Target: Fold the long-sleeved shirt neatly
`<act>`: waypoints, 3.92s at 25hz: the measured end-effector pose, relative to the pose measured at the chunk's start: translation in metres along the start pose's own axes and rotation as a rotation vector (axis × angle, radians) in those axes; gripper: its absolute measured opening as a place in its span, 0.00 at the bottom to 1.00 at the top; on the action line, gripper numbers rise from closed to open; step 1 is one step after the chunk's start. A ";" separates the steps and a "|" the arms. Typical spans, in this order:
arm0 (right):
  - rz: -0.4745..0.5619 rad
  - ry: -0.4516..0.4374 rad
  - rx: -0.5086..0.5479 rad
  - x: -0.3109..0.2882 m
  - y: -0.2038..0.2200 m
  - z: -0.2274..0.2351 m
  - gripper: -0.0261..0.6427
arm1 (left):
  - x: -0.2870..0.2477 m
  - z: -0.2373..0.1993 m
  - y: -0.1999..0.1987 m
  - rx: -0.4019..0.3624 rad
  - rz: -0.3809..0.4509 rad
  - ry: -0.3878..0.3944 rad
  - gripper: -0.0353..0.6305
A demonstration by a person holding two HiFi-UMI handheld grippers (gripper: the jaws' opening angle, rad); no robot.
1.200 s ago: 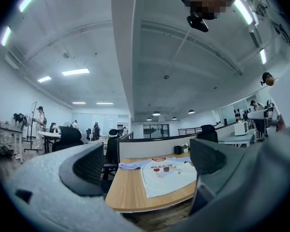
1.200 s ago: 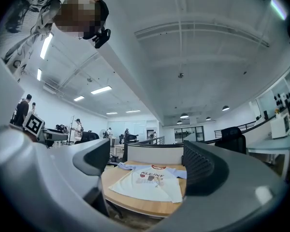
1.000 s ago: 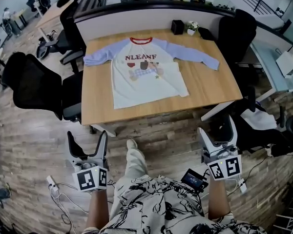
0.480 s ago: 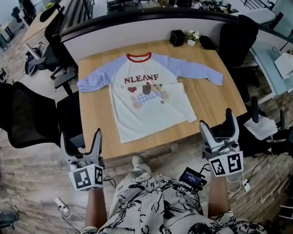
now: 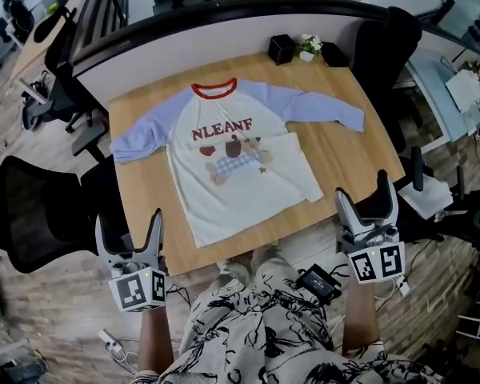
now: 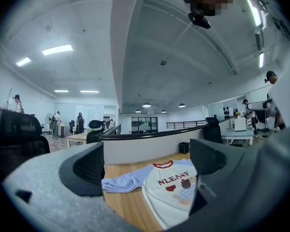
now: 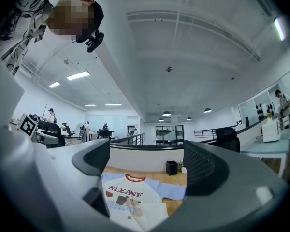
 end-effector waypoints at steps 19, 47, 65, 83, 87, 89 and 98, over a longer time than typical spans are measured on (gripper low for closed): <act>-0.058 -0.565 0.162 -0.217 0.051 0.088 0.74 | -0.089 0.045 0.021 -0.097 -0.134 -0.212 0.88; -0.293 -1.329 0.323 -0.517 0.220 -0.300 0.53 | -0.237 -0.134 0.160 -0.245 -0.483 0.089 0.69; -0.666 -1.599 0.468 -0.549 0.335 -0.437 0.24 | -0.309 -0.174 0.249 -0.222 -0.731 0.308 0.27; -0.534 -1.551 0.443 -0.562 0.252 -0.406 0.07 | -0.305 -0.160 0.157 -0.021 -0.473 0.159 0.06; -0.488 -1.508 0.446 -0.561 0.218 -0.373 0.07 | -0.310 -0.125 0.124 0.026 -0.392 0.169 0.06; -0.467 -1.474 0.440 -0.563 0.202 -0.353 0.07 | -0.315 -0.108 0.110 0.053 -0.364 0.165 0.06; -0.429 -1.310 0.463 -0.554 0.158 -0.219 0.07 | -0.352 0.010 0.075 0.067 -0.263 0.170 0.06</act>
Point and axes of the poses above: the fingertips, and each gripper's own axes: x backward along the fingers, z to its right, y out of its underside, the point moved 9 cm from there along x, backward along the fingers, and after that the axes turned 10 degrees about x, right-handed, at the moved point
